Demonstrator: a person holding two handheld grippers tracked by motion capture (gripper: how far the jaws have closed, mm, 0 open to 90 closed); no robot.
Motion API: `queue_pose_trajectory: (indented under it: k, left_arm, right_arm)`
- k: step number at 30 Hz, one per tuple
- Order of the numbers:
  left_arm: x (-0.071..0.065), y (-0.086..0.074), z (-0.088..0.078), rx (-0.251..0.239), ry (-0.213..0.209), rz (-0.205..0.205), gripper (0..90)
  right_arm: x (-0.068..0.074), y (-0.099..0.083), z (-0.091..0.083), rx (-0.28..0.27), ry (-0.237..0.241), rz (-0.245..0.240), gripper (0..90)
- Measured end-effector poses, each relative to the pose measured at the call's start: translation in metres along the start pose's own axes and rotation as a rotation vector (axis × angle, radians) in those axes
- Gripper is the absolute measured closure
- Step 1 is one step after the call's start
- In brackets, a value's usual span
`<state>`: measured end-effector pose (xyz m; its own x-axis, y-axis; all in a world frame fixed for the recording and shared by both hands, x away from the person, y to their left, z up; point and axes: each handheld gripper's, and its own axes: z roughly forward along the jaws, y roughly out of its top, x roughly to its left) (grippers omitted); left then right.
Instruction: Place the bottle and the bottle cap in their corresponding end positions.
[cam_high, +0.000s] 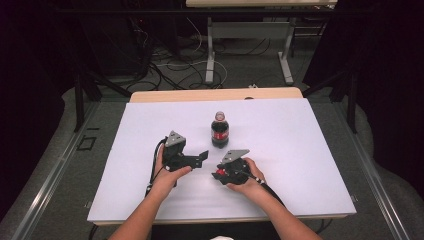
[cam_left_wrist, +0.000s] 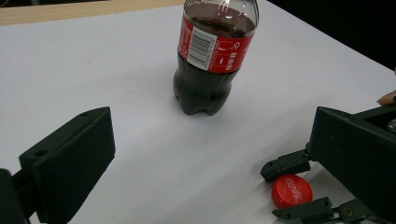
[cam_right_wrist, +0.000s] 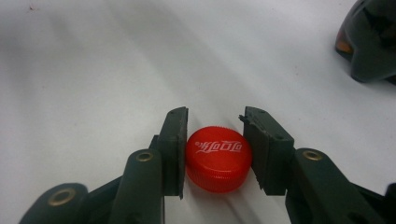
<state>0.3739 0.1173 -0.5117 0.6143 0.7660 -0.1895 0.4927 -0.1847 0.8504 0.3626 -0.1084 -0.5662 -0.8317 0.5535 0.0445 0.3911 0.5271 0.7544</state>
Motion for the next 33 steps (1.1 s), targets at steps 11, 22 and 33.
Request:
queue_pose_trajectory:
  k: [11,22,33]
  left_arm:
    - [0.002,-0.001,0.000,0.020,-0.003,-0.002,0.7]
    - [0.016,-0.003,-0.007,0.013,0.039,-0.044,0.7]
    - [0.043,-0.007,-0.019,0.012,0.104,-0.107,0.7]
  right_arm:
    - [-0.003,0.005,-0.008,-0.033,0.018,0.016,41.8]
    - [-0.023,0.009,-0.056,-0.125,-0.105,0.119,26.6]
    - [-0.070,-0.018,-0.110,-0.186,-0.397,0.327,2.5]
